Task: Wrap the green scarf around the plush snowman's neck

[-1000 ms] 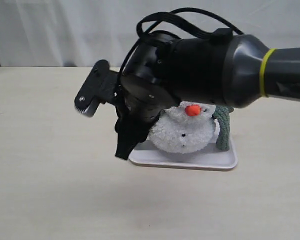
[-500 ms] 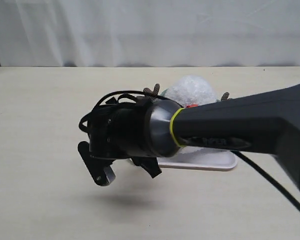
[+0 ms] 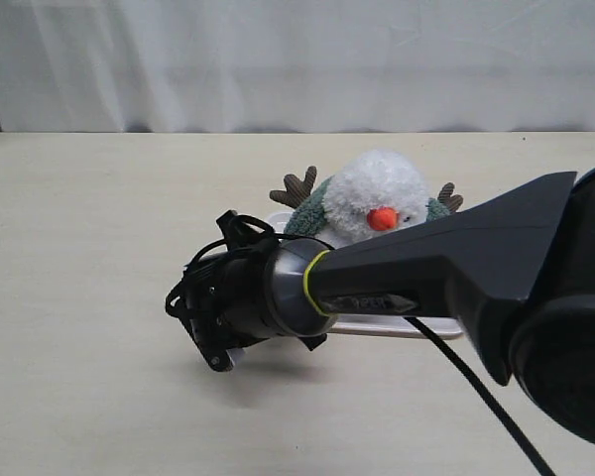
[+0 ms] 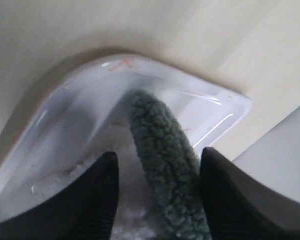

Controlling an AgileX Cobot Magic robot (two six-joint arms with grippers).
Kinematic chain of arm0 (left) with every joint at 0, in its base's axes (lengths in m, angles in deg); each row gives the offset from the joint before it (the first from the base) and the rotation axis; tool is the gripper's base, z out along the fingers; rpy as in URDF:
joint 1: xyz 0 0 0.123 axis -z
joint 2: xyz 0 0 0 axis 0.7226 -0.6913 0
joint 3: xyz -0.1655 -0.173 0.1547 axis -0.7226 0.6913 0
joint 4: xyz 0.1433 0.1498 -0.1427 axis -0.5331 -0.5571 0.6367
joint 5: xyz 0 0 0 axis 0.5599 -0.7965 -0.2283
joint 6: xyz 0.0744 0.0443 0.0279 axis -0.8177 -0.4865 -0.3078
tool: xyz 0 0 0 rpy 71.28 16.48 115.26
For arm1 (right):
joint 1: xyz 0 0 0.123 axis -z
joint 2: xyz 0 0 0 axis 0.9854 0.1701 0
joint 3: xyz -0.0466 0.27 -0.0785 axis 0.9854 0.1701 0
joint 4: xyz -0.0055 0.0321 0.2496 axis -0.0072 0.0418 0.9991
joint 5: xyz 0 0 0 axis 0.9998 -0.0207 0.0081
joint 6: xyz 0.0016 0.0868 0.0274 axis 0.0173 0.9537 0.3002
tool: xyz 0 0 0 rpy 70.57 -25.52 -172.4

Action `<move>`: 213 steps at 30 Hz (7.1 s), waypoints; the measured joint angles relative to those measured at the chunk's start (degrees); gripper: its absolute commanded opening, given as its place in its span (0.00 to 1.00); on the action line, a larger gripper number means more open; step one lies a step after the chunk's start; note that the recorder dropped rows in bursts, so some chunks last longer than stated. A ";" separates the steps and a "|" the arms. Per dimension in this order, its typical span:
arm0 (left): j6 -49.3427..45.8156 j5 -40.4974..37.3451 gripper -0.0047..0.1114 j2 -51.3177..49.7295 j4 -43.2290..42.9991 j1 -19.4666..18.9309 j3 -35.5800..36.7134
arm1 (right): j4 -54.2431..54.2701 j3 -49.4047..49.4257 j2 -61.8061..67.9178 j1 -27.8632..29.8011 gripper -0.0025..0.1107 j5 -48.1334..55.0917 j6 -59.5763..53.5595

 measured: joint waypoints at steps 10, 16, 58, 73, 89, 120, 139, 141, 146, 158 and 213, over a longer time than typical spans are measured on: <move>0.00 0.00 0.04 0.00 0.00 0.00 0.00 | -3.44 0.00 0.00 1.32 0.06 0.41 4.40; 0.00 0.00 0.04 0.00 0.00 0.00 0.00 | -3.68 0.00 -0.11 0.68 0.06 2.92 5.58; 0.00 0.00 0.04 0.00 0.00 0.00 0.00 | 14.90 12.74 -14.01 -0.66 0.44 10.41 -1.19; 0.00 0.00 0.04 0.00 0.00 0.00 0.00 | 34.53 12.74 -20.38 -0.66 0.44 13.73 8.66; 0.00 0.00 0.04 0.00 0.00 0.00 0.00 | 41.00 18.45 -43.39 5.75 0.47 -0.17 32.69; 0.00 0.00 0.04 0.00 0.00 0.00 0.00 | 26.45 37.33 -31.65 38.54 0.51 -43.58 38.61; 0.00 0.00 0.04 0.00 0.00 0.00 0.00 | 27.77 36.82 -28.53 40.48 0.06 -48.40 38.61; 0.00 0.00 0.04 0.00 0.00 0.00 0.00 | 30.64 36.82 -29.99 40.48 0.06 -47.71 38.61; 0.00 0.00 0.04 0.00 0.00 0.00 0.00 | 33.39 36.82 -33.56 36.70 0.06 -42.86 38.61; 0.00 0.00 0.04 0.00 0.00 0.00 0.00 | 44.26 32.41 -34.20 29.90 0.06 -21.64 38.51; 0.00 0.00 0.04 0.00 0.00 0.00 0.00 | 82.43 35.17 -41.10 29.32 0.56 -13.33 10.67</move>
